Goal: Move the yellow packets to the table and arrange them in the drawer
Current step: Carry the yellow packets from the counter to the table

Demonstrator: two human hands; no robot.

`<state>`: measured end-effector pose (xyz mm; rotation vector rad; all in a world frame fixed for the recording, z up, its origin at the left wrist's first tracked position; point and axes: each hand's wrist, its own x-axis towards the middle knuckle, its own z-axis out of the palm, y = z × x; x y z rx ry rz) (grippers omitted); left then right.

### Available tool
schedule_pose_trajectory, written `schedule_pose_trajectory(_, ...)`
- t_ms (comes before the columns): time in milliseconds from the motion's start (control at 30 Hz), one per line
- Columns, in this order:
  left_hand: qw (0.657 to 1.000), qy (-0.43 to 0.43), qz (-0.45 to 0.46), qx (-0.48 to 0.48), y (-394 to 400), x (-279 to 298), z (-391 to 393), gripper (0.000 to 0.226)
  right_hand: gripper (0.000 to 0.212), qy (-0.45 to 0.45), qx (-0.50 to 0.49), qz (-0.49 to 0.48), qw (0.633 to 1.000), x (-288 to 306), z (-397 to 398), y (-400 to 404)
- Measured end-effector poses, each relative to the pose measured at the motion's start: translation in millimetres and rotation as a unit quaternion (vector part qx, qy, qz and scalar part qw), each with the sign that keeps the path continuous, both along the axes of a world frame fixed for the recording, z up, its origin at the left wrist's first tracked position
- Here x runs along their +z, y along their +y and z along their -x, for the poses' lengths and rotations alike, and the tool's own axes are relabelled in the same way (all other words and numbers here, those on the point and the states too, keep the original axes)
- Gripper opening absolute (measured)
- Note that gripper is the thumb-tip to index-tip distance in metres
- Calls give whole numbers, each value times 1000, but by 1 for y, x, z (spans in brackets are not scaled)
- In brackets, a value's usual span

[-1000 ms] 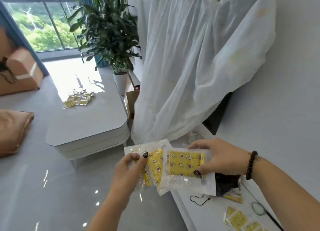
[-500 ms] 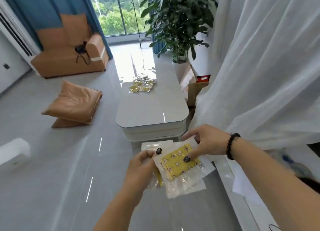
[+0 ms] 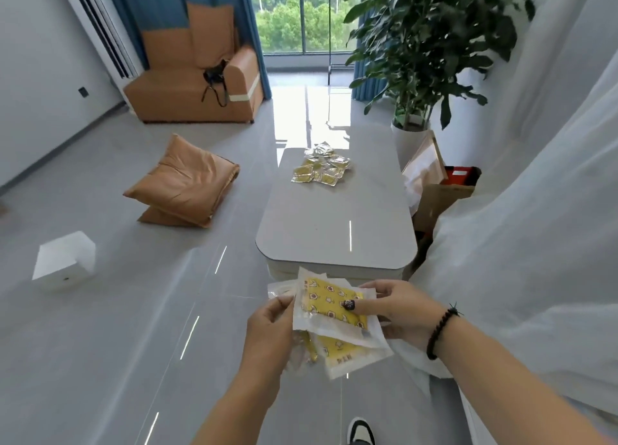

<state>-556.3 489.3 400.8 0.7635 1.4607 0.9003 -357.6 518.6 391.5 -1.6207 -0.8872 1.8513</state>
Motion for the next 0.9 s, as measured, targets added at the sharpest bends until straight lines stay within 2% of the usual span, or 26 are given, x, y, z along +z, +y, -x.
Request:
schedule_pose_trajectory(133,1000,19,-7,17,67,-2,-19,18,44,46,0,25,999,-4,-18,71)
schedule_pose_trajectory(367,998,6,8,67,158,-11,-21,22,46,49,63,16,997,-8,-18,179)
schedule_pose_trajectory(467,997,3,18,76,199,-19,-10,28,47,67,59,13,996,-14,-6,216)
schedule_pose_trajectory(600,996,15,22,80,263,-35,13,22,37,101,-33,9,994,-30,12,265)
schedule_pose_trajectory(700,995,47,8,85,316,-43,36,21,33,116,-142,9,983,-50,21,306)
schedule_pose_trajectory(833,996,58,-2,70,385,-42,59,22,34,130,-242,24,961,-64,25,360)
schedule_pose_trajectory(900,996,64,-6,55,414,-42,66,22,41,152,-285,27,946,-70,25,382)
